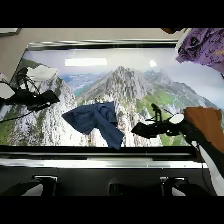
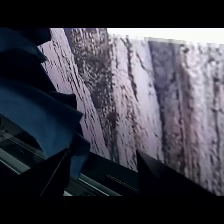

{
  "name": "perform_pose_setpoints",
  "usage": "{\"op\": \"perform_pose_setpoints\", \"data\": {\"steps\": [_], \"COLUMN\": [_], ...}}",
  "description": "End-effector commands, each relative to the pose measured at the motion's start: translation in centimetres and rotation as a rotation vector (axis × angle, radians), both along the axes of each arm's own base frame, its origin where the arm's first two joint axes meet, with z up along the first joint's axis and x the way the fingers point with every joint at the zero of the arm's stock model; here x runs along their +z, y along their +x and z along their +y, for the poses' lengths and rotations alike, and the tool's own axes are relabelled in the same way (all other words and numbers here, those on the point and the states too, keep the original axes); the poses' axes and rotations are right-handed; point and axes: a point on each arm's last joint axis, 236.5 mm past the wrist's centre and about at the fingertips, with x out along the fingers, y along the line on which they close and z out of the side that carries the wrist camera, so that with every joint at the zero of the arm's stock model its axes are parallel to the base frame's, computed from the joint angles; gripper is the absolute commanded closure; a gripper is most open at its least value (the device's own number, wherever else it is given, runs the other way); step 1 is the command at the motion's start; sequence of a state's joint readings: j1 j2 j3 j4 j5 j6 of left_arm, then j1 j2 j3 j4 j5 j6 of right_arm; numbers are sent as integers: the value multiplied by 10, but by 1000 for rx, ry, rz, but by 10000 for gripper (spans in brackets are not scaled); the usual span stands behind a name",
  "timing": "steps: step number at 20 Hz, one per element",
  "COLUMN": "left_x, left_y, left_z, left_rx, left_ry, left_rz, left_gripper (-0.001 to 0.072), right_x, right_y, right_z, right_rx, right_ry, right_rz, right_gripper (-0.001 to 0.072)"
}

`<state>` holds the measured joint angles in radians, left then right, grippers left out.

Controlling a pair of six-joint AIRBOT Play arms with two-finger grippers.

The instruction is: Fold the clothes and pants, and hang the long-sleeved shirts on hangers.

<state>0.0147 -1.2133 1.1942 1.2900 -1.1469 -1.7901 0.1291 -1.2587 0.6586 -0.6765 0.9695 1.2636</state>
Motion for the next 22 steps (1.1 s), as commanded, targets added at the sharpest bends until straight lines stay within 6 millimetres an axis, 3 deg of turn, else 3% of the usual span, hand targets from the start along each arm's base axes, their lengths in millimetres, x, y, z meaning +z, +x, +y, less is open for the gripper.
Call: {"op": "perform_pose_setpoints", "data": {"steps": [1, 5, 8, 11, 18, 22], "left_x": [-4, -7, -8, -22, -102, -122], "left_y": [-5, -7, -6, -12, -26, -16], "left_z": [9, 24, 43, 50, 2, -17], "left_rx": [55, 99, 140, 136, 153, 133], "left_ry": [-18, -22, -21, -37, -326, -417], "left_rz": [40, 63, 63, 82, 101, 103], "left_gripper": [97, 97, 96, 97, 97, 101], "right_x": [-16, -12, -25, -21, 14, 16], "right_y": [3, 11, -1, 0, 14, 6], "right_z": [33, 64, 77, 81, 74, 68], "right_rx": [-54, -84, -66, -34, 6, 41], "right_ry": [21, 126, 131, 136, 96, 54], "right_rz": [-31, -44, 10, -16, -97, -77], "right_gripper": [227, 238, 250, 684, 681, 681]}}
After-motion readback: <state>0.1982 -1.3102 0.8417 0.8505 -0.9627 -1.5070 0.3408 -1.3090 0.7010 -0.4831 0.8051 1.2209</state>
